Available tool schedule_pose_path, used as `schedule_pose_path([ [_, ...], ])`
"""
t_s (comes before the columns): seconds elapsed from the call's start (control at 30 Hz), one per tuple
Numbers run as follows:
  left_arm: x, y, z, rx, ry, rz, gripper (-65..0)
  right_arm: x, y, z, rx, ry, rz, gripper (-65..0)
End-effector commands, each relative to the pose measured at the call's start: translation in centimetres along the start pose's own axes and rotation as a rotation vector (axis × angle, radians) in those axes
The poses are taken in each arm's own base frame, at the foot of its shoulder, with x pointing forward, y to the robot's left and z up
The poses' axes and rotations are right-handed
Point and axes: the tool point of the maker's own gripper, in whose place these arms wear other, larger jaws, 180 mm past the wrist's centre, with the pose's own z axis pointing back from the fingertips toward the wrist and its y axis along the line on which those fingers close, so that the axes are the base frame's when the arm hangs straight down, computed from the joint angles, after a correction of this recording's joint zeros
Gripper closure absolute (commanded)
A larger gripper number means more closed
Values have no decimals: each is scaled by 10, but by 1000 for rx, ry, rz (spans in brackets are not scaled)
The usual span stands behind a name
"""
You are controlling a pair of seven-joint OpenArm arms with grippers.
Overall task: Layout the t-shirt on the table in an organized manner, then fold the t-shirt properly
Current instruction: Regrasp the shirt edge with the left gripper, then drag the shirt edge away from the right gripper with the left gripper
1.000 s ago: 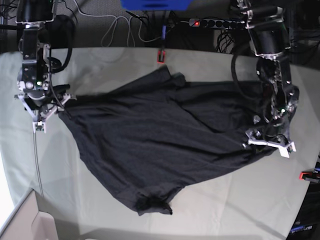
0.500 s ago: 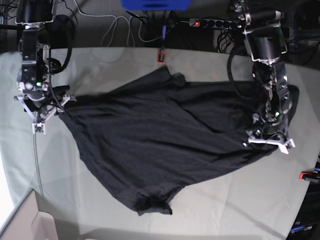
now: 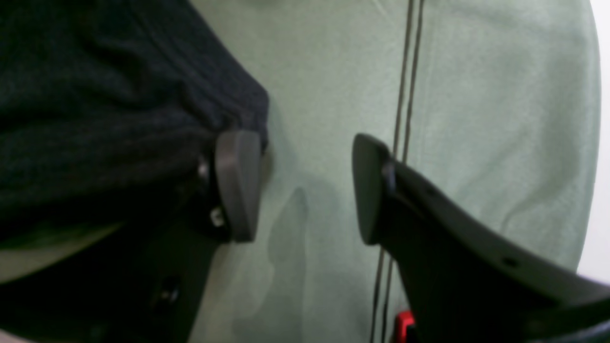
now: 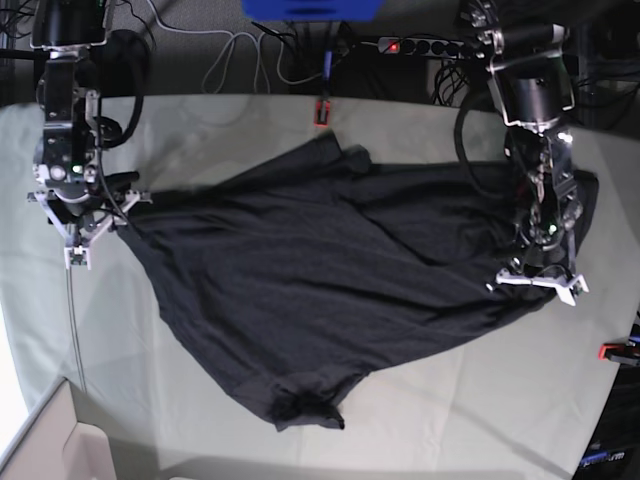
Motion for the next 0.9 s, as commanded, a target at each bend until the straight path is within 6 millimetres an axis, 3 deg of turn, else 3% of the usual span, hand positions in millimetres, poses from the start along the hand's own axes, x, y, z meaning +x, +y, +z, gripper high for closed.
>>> schedule_pose_path([
  [0.0, 26, -6, 0, -12, -66, 3, -1, 16, -8, 2, -19, -47, 2, -314],
  [0.1, 30, -7, 3, -17, -80, 2, -1, 16, -8, 2, -19, -45, 2, -314],
  [0.2, 50, -11, 18, -38, -149, 3, -3, 16, -9, 2, -20, -46, 3, -314],
  [0.33, 87, -12, 65, -80, -304, 61, -4, 16, -9, 2, -20, -47, 1, -314],
  [0.47, 99, 7, 113, -90, -401, 103, -4, 16, -8, 2, -18, -46, -1, -314],
  [0.67, 81, 66, 177, -26, -426, 157, -4, 16, -6, 2, -14, -46, 1, -314],
  [0.87, 54, 149, 209, 109, -376, 277, -4, 16, -5, 2, -12, -46, -1, -314],
])
